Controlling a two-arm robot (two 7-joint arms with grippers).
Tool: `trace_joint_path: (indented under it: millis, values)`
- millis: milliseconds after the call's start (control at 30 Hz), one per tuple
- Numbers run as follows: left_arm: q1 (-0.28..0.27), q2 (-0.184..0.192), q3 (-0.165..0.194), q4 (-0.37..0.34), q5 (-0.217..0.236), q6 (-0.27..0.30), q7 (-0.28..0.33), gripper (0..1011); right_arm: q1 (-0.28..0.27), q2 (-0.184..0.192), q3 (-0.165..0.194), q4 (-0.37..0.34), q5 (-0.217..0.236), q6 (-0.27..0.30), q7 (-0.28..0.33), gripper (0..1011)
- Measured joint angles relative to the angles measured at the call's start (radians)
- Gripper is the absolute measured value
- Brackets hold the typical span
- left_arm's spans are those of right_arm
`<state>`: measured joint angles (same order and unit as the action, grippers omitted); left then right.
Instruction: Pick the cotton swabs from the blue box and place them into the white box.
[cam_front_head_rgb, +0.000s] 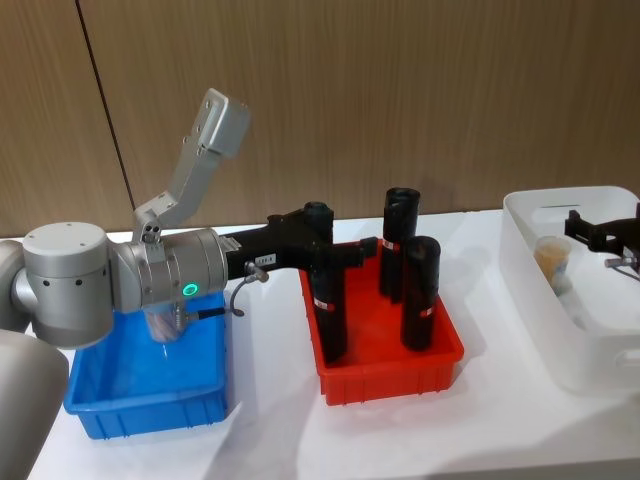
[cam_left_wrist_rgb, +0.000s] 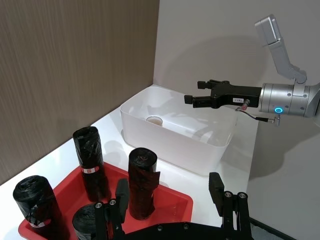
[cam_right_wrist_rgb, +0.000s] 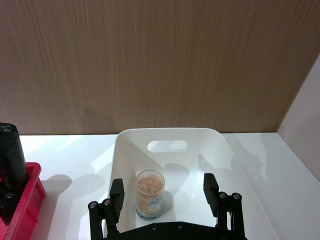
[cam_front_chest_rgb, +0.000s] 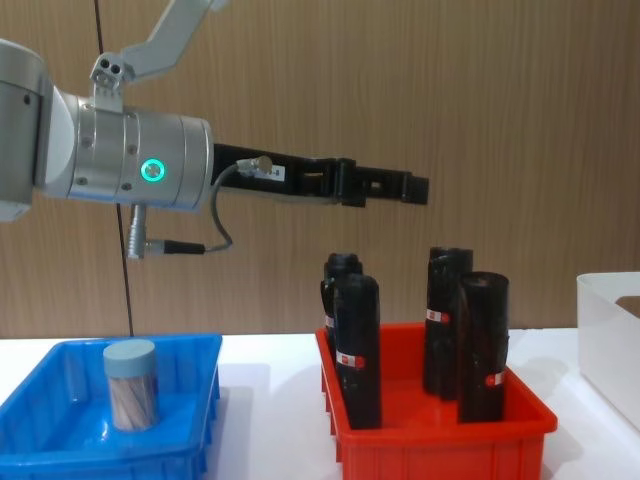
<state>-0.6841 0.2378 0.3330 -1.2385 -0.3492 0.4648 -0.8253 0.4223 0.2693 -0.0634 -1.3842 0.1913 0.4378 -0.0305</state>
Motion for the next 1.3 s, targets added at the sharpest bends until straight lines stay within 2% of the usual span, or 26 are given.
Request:
trace_joint_path:
  millis: [933, 1133, 1300]
  values:
    - [0.002, 0.001, 0.0, -0.002, 0.0, -0.001, 0.001, 1004, -0.003, 0.0, -0.001, -0.001, 0.0, -0.002, 0.0, 1002]
    - [0.019, 0.006, 0.004, -0.016, 0.006, -0.018, 0.033, 1004, -0.03, 0.005, -0.011, -0.026, 0.004, -0.027, 0.005, 1002]
    - [0.051, 0.016, 0.014, -0.044, 0.016, -0.051, 0.092, 1004, -0.07, 0.011, -0.026, -0.061, 0.014, -0.064, 0.014, 1002]
